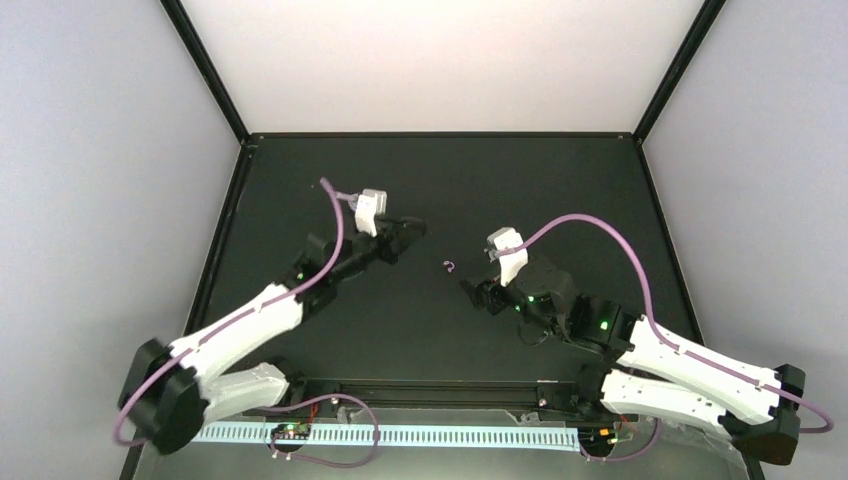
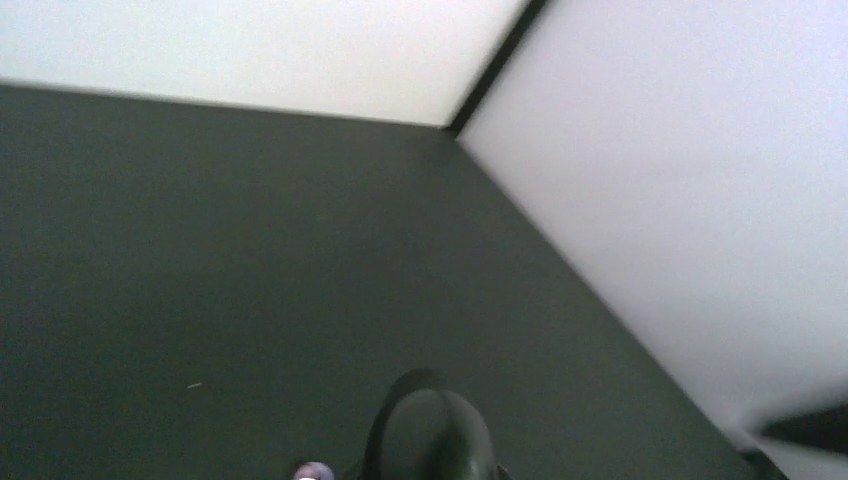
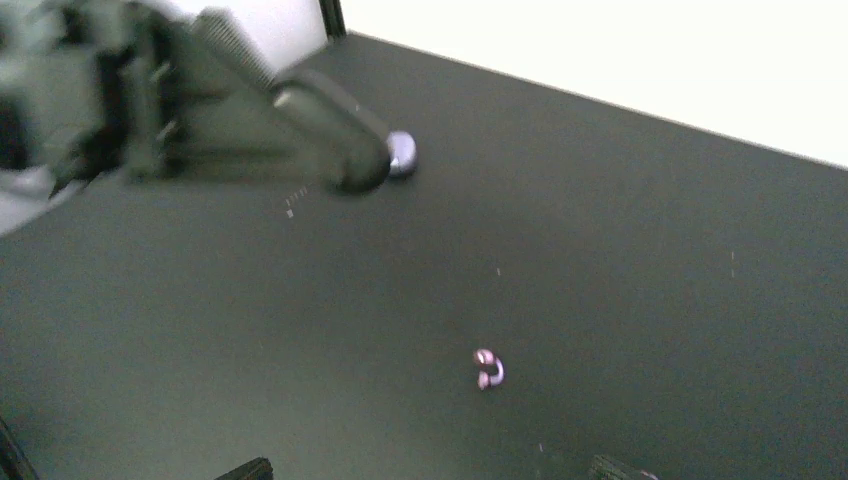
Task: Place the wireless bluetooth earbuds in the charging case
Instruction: Place the charging case at the center of the board.
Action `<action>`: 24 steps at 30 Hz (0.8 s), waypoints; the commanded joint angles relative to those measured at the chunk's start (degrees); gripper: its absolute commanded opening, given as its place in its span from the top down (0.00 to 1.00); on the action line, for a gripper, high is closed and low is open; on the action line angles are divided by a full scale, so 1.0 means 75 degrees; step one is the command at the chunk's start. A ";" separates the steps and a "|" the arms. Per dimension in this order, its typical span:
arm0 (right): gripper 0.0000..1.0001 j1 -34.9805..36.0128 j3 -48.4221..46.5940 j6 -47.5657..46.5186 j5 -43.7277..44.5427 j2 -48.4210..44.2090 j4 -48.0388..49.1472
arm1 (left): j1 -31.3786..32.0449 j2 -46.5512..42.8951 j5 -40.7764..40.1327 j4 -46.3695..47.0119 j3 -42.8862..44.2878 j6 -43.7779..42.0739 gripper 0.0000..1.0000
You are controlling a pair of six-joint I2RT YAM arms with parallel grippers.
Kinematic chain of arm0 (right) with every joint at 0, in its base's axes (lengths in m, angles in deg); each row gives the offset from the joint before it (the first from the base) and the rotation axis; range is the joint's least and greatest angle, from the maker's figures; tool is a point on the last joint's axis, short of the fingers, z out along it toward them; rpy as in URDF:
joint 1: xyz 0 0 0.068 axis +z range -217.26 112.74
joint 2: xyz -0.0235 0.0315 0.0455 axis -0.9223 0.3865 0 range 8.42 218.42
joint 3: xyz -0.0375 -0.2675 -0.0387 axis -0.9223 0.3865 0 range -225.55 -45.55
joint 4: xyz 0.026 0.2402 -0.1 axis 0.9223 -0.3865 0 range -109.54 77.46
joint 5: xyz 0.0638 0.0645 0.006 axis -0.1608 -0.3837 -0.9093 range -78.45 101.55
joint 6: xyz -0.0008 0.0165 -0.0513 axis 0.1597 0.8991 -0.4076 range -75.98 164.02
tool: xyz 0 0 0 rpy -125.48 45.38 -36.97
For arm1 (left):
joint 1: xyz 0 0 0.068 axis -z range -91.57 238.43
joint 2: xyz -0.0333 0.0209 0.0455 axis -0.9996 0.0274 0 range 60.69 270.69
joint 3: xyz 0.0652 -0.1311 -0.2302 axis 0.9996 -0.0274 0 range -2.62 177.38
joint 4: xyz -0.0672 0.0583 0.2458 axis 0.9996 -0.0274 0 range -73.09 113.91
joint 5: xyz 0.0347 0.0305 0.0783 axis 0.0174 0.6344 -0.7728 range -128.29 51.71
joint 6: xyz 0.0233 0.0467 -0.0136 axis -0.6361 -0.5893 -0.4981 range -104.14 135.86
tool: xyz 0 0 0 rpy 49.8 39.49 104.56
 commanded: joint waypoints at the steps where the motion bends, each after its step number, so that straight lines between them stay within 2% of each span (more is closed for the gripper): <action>1: 0.18 -0.0039 0.0616 0.0619 0.0410 -0.0355 0.0237 | -0.0968 0.1880 0.0620 -0.0612 0.1162 0.0596 0.99; 5: 0.18 -0.0051 0.0998 0.0734 0.0387 -0.0793 0.0186 | -0.1363 0.3900 0.0768 -0.1465 0.2873 0.0081 0.99; 11: 0.17 -0.0064 0.1117 0.0805 0.0555 -0.1199 -0.0114 | -0.1929 0.6398 0.1283 -0.2338 0.4939 0.0374 0.99; 21: 0.17 -0.0063 0.1048 0.0922 0.1001 -0.1199 0.0019 | -0.1979 0.8301 0.1269 -0.3387 0.6773 0.0364 0.98; 24: 0.17 -0.0069 0.0979 0.0941 0.1073 -0.1147 -0.0025 | -0.1978 0.8732 0.1422 -0.3749 0.7250 0.0401 0.93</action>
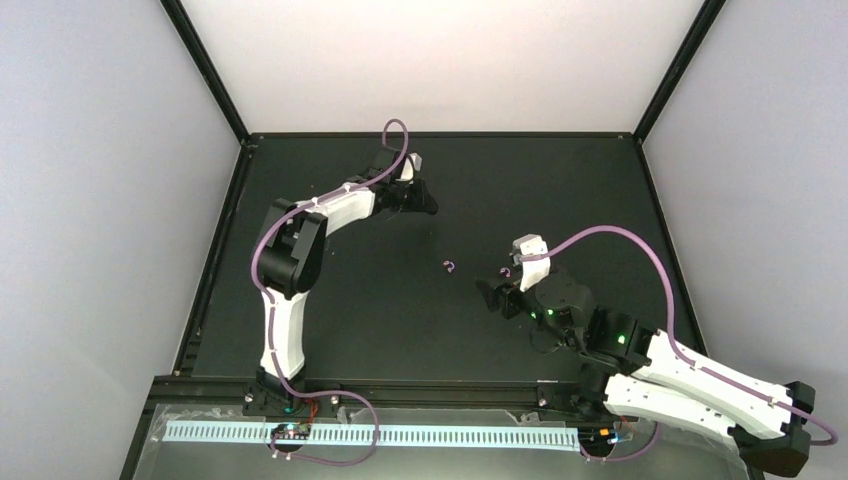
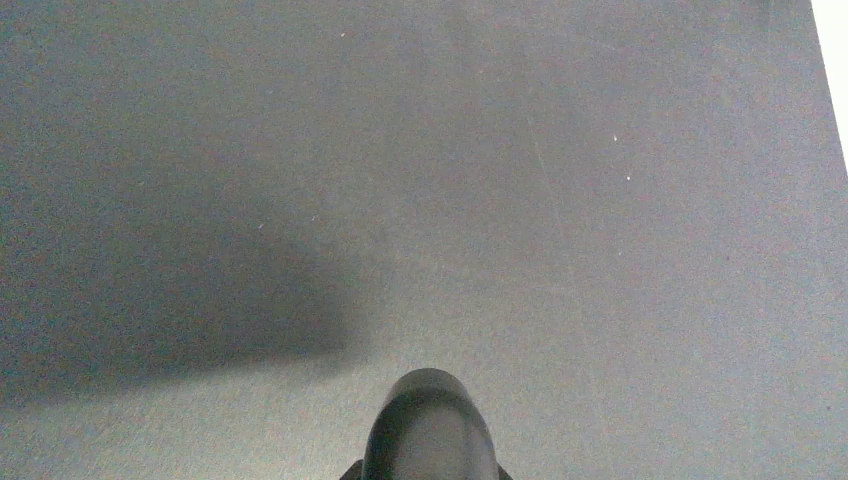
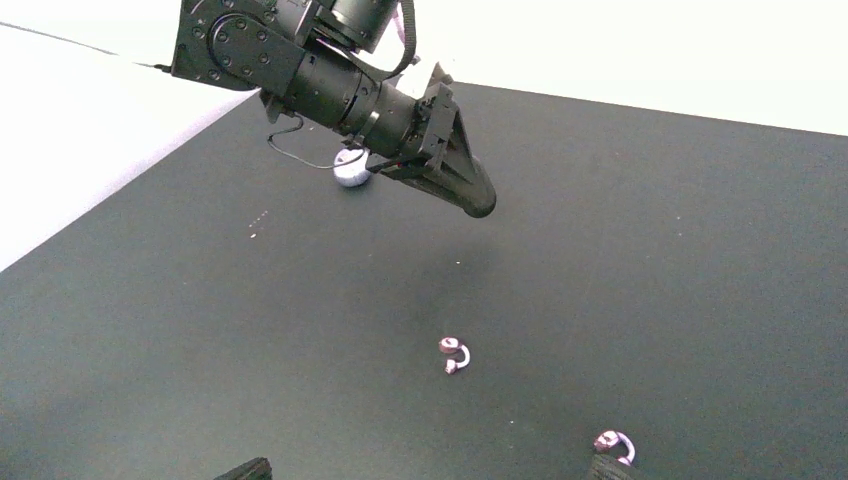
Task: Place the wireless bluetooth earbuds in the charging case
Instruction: Place the charging case at the center of the board.
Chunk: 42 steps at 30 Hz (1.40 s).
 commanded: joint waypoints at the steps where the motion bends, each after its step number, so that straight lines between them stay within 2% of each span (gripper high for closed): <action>1: 0.17 -0.0029 -0.0129 0.0148 0.0439 0.0048 0.0016 | 0.0013 0.0461 0.0329 -0.0714 0.0819 0.0129 0.91; 13: 0.17 -0.0031 -0.0373 -0.0044 0.0771 -0.0115 -0.0276 | 0.0018 0.0642 0.0010 -0.1116 0.0810 -0.0039 0.65; 19: 0.17 -0.0025 -0.0372 -0.0132 0.0673 -0.0094 -0.0183 | -0.0005 0.0003 -0.0628 -0.1215 0.0338 -0.0249 0.28; 22: 0.17 -0.0028 -0.0409 -0.0244 0.0618 -0.0064 -0.0155 | -0.0016 -0.0701 -0.1116 -0.1406 0.0028 -0.0292 0.06; 23: 0.17 -0.0028 -0.0407 -0.0288 0.0607 -0.0066 -0.0114 | -0.0022 -0.0972 -0.1326 -0.1439 -0.0128 -0.0301 0.02; 27: 0.17 -0.0028 -0.0342 -0.0395 0.0495 -0.0028 0.0102 | -0.0099 -0.2004 -0.2598 -0.1627 -0.0623 -0.0407 0.01; 30: 0.17 -0.0028 -0.0305 -0.0439 0.0369 0.0035 0.0215 | -0.0399 -0.2208 -0.3569 -0.1802 -0.0786 -0.0600 0.01; 36: 0.17 -0.0021 -0.0238 -0.0488 0.0323 -0.0027 0.0204 | -0.1355 -0.1707 -0.3547 -0.2269 -0.0600 -0.0392 0.01; 42: 0.17 -0.0031 -0.0251 -0.0510 0.0321 -0.0031 0.0194 | -0.1548 -0.0669 -0.3888 -0.2848 0.0429 -0.0494 0.01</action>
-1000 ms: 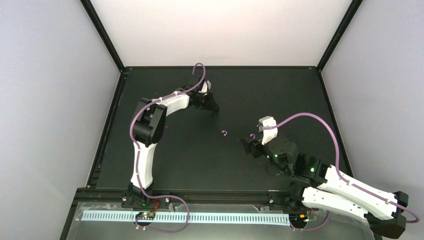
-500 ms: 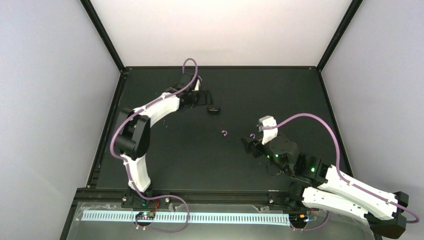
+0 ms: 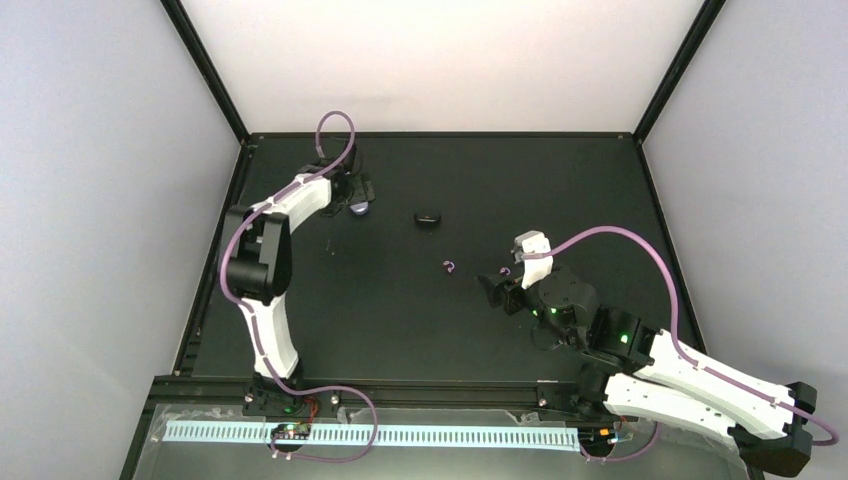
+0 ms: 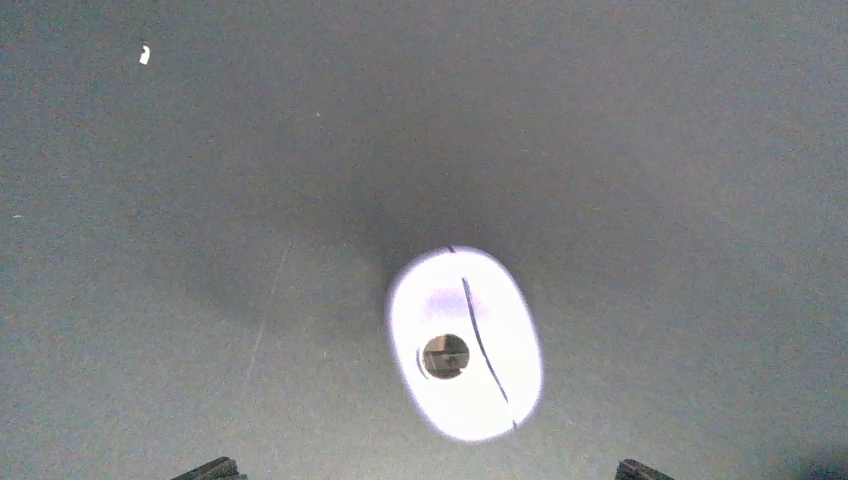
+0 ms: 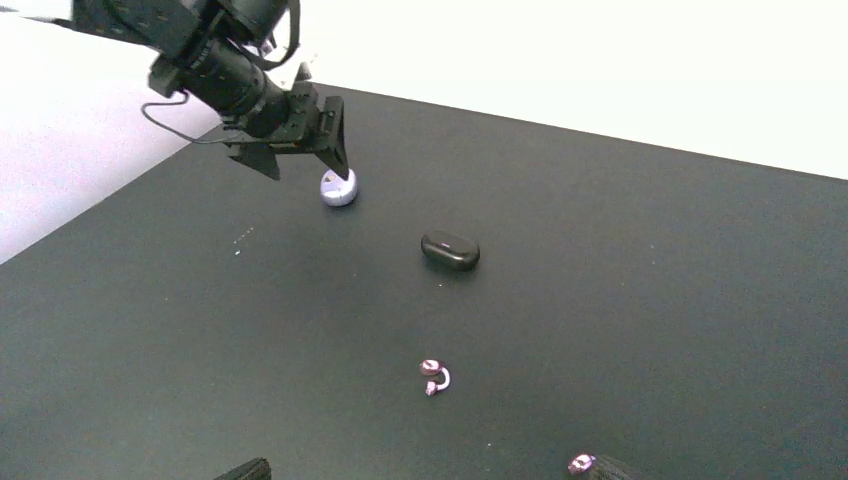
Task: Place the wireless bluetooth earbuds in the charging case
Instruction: Place the charging case at the center of the board, then move the charging case to the center of the board.
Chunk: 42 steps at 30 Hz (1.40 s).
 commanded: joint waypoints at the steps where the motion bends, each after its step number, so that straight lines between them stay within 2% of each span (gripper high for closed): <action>1: 0.17 -0.0028 -0.0082 -0.0091 0.0031 -0.0034 0.0145 | 0.0025 0.0689 -0.0471 -0.0774 0.1042 -0.0090 0.01; 6: 0.17 -0.0029 -0.0086 -0.0065 0.0017 0.0019 0.0142 | -0.0027 0.1412 -0.0548 -0.1006 0.1947 -0.0343 0.06; 11: 0.17 -0.0028 -0.0180 -0.0088 0.0080 0.0108 0.0052 | -0.0033 0.2025 -0.0609 -0.1263 0.2587 -0.0452 0.16; 19: 0.17 -0.0028 -0.0250 -0.0082 0.0130 0.0124 -0.0044 | -0.0031 0.2453 -0.0517 -0.1225 0.2755 -0.0493 0.32; 27: 0.17 -0.0028 -0.0270 -0.0076 0.0084 0.0230 0.0020 | -0.0034 0.2563 -0.0272 -0.1308 0.2834 -0.0491 0.41; 30: 0.17 -0.0028 -0.0285 -0.0103 0.0073 0.0233 0.0046 | -0.0016 0.2577 -0.0206 -0.1435 0.2780 -0.0375 0.49; 37: 0.17 -0.0028 -0.0199 -0.0096 -0.0082 0.0220 0.0241 | 0.0139 0.1773 -0.0025 -0.1150 0.1634 -0.0151 0.62; 42: 0.17 -0.0032 0.0068 0.0031 -0.0291 0.0240 0.0620 | 0.0404 0.0372 0.0291 -0.0502 -0.0472 0.0316 0.62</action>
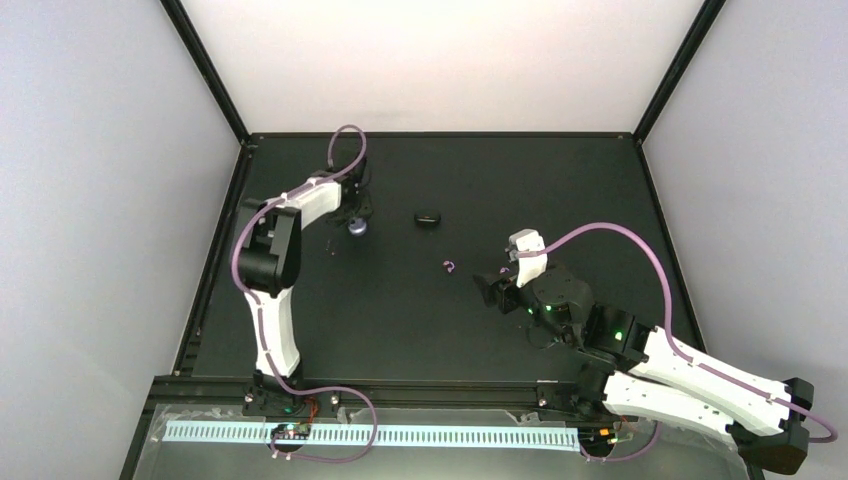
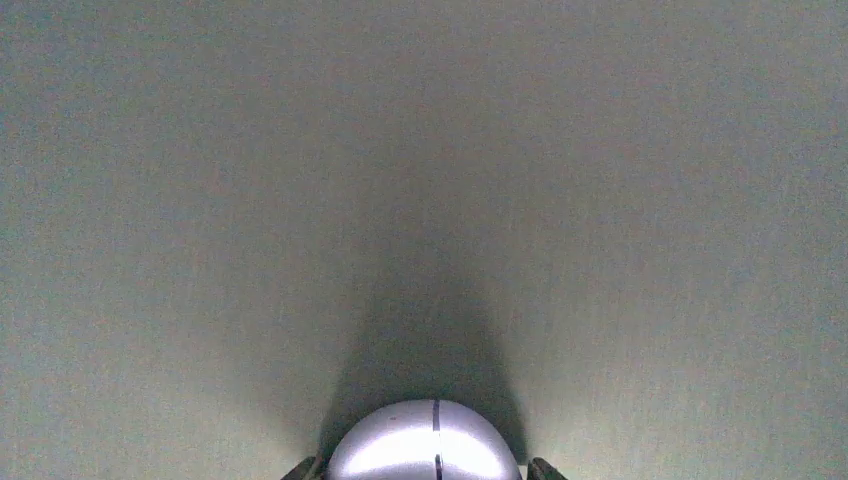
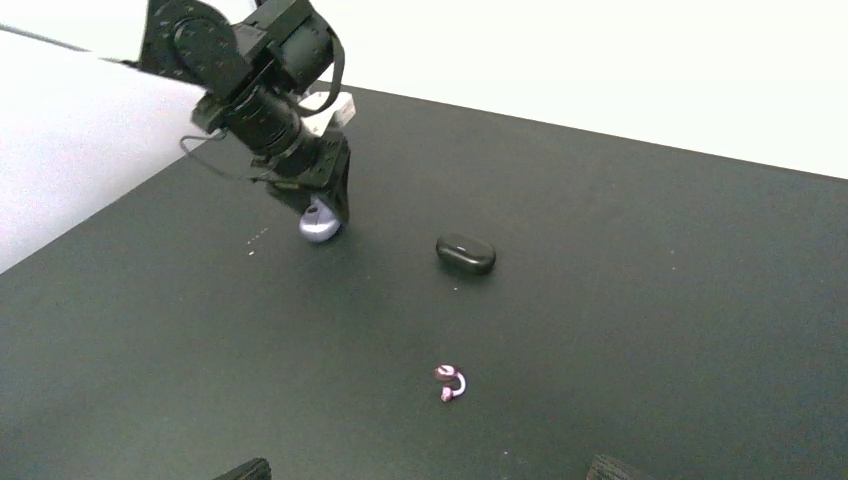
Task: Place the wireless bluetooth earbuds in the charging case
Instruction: Move the charging case to the center of the board.
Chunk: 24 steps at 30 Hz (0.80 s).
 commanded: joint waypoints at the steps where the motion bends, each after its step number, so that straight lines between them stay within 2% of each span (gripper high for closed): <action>1: 0.17 -0.0039 0.0239 0.0064 -0.0248 -0.0010 0.0596 | 0.0378 -0.1328 0.0447 0.0267 -0.1718 0.0597 0.62; 4: 0.17 -0.0028 0.0460 0.0228 -0.0374 0.0089 0.0883 | 0.0948 -0.2327 0.0441 0.0553 -0.3246 0.1003 0.63; 6: 0.17 -0.0028 0.0577 0.0337 -0.0496 0.0151 0.1043 | 0.1703 -0.2800 0.0246 0.0537 -0.3932 0.1472 0.62; 10: 0.17 -0.0034 0.0605 0.0487 -0.0611 0.0143 0.0892 | 0.2968 -0.3517 -0.0102 0.0474 -0.4980 0.3065 0.59; 13: 0.17 -0.0028 0.0642 0.0557 -0.0642 -0.0106 0.0629 | 0.3671 -0.3671 -0.0015 0.0767 -0.5258 0.4072 0.59; 16: 0.17 -0.0028 0.0678 0.0642 -0.0682 -0.0340 0.0341 | 0.4154 -0.3519 -0.0252 0.0604 -0.4801 0.4458 0.58; 19: 0.17 -0.0029 0.0615 0.0693 -0.0741 -0.0440 0.0018 | 0.4264 -0.3406 -0.0468 0.0320 -0.4330 0.4402 0.42; 24: 0.17 -0.0028 0.0508 0.0694 -0.1051 -0.0277 -0.0240 | 0.4253 -0.3994 -0.0391 0.0105 -0.4346 0.4128 0.02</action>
